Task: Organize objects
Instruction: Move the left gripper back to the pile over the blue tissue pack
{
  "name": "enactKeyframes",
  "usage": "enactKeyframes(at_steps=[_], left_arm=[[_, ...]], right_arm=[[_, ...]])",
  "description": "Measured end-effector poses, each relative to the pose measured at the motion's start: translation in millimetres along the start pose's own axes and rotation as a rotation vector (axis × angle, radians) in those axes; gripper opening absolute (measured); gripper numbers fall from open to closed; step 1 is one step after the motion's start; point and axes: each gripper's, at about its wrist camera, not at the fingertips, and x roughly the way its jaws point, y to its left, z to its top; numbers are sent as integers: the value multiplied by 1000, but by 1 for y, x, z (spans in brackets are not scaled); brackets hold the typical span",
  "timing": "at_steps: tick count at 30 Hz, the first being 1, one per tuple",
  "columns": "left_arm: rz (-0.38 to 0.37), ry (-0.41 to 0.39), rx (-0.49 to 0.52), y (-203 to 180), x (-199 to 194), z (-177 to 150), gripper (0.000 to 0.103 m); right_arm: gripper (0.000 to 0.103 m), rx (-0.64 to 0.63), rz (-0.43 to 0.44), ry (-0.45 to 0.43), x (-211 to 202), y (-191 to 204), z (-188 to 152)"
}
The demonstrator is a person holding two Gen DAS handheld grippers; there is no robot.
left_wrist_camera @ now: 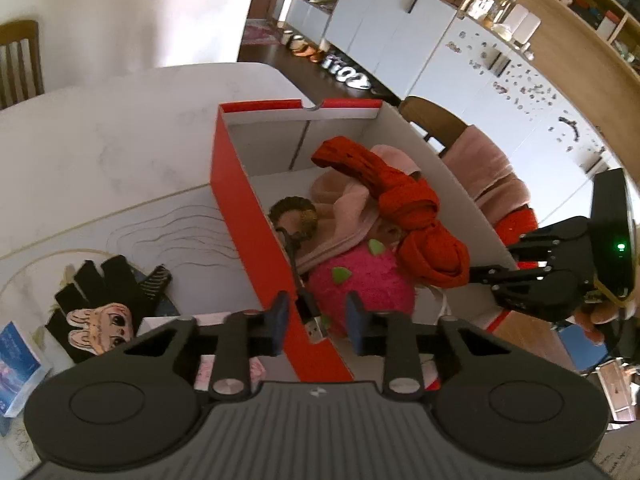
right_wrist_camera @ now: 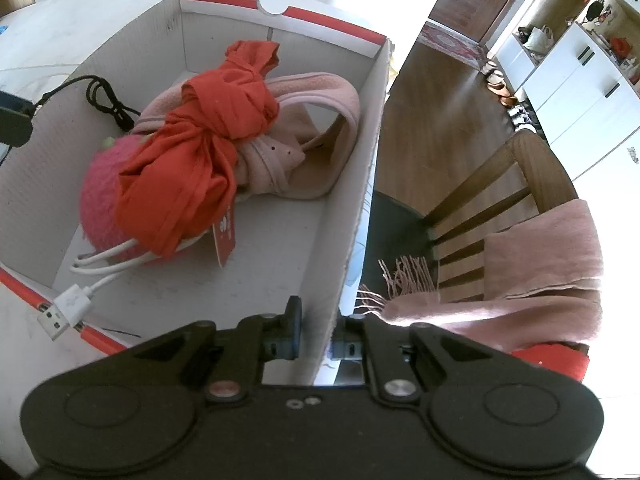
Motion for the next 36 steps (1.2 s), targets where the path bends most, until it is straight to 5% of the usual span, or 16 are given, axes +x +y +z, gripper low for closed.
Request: enactKeyframes(at_steps=[8,15,22,29,36], left_arm=[[4,-44,23,-18,-10,13,10],[-17,39,96,-44,2,9,11],[2,39,119,-48,-7,0,13],[8,7,113,-47,-21,-7,47],[44,-39,67,-24,-48,-20,52]], right_arm=[[10,-4,5,-3,1,-1,1],[10,-6,12,-6,1,-4,1],[10,-7,16,-8,0,-4,0],[10,-7,16,-7,0,-4,1],[10,-4,13,-6,-1,-4,0]])
